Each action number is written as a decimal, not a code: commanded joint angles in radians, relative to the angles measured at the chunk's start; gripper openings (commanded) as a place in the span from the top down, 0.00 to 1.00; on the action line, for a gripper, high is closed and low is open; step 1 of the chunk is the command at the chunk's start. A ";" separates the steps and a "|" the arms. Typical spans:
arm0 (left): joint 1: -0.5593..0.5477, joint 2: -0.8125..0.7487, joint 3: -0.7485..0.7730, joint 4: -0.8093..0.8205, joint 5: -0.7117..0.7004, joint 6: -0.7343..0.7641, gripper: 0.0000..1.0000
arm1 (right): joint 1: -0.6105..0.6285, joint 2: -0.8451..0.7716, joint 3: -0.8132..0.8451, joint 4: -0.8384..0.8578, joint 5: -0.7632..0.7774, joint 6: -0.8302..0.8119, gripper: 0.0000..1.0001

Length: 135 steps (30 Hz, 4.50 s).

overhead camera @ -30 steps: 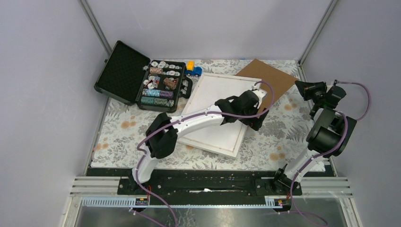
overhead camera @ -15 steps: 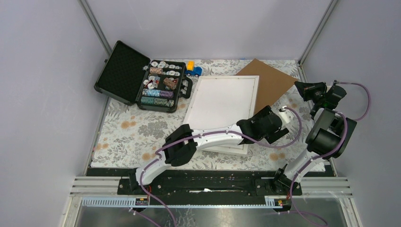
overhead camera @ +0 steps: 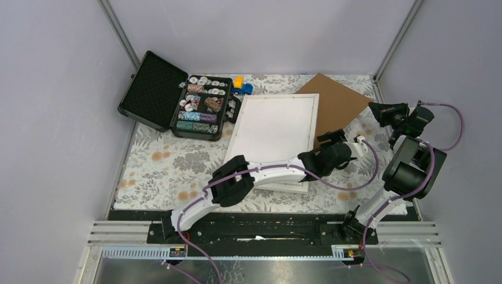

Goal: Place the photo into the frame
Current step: Pick up the photo frame item at the center of the board, then turn over the photo frame item on the photo frame.

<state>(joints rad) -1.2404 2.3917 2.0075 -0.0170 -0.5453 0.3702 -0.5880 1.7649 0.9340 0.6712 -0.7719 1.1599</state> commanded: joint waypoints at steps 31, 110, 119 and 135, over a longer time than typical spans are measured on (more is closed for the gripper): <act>-0.152 0.135 0.212 0.434 -0.347 0.445 1.00 | -0.006 -0.356 0.386 -0.899 0.209 -0.514 0.01; 1.115 -0.917 -1.302 1.045 1.326 -1.867 1.00 | 0.634 -0.124 -0.452 0.799 -0.147 0.469 0.24; 1.113 -0.954 -1.363 1.064 1.224 -1.865 1.00 | 0.722 -0.289 -0.532 0.678 -0.057 0.401 0.36; 1.062 -1.232 -1.161 -0.068 0.948 -1.045 0.37 | 0.741 -0.546 -0.460 0.150 -0.015 0.133 1.00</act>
<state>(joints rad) -0.1749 1.2617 0.7197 0.3706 0.5766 -1.0775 0.1490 1.2873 0.4095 1.0035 -0.7773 1.4448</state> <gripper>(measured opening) 0.503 0.032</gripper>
